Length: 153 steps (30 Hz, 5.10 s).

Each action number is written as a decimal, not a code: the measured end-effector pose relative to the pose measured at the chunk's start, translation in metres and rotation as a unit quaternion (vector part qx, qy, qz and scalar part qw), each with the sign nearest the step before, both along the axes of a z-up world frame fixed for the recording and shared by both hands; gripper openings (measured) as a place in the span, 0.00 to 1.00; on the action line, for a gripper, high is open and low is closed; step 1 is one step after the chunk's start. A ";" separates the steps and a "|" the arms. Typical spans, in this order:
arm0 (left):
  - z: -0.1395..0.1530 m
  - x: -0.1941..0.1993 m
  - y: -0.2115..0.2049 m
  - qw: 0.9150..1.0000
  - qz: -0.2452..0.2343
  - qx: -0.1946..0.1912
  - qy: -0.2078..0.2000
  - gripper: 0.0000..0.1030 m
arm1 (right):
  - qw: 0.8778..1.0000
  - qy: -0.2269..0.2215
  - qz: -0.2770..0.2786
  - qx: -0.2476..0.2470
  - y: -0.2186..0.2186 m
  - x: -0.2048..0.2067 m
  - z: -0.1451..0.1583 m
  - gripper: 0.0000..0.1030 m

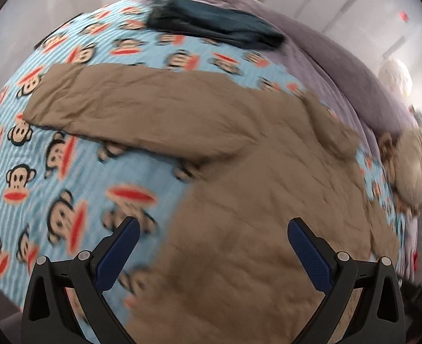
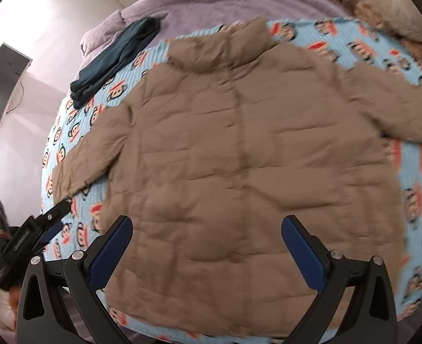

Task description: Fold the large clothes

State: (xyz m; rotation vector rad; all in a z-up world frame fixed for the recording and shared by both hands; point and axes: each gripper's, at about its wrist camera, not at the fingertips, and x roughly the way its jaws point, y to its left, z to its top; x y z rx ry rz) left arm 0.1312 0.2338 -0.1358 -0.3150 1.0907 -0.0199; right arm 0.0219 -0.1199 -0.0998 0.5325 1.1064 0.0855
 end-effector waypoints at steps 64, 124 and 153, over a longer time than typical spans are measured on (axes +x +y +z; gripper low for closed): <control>-0.102 0.039 -0.281 0.915 -0.390 0.092 -0.044 0.22 | 0.992 0.063 -0.108 0.013 -0.099 0.077 -0.021 0.26; -0.049 0.127 -0.057 0.985 -0.158 0.063 -0.031 0.58 | 0.989 0.014 -0.150 -0.015 -0.108 0.118 -0.020 0.68; -0.112 0.114 -0.090 0.980 -0.127 0.147 0.033 0.93 | 0.987 0.066 -0.143 0.028 -0.149 0.168 -0.048 0.26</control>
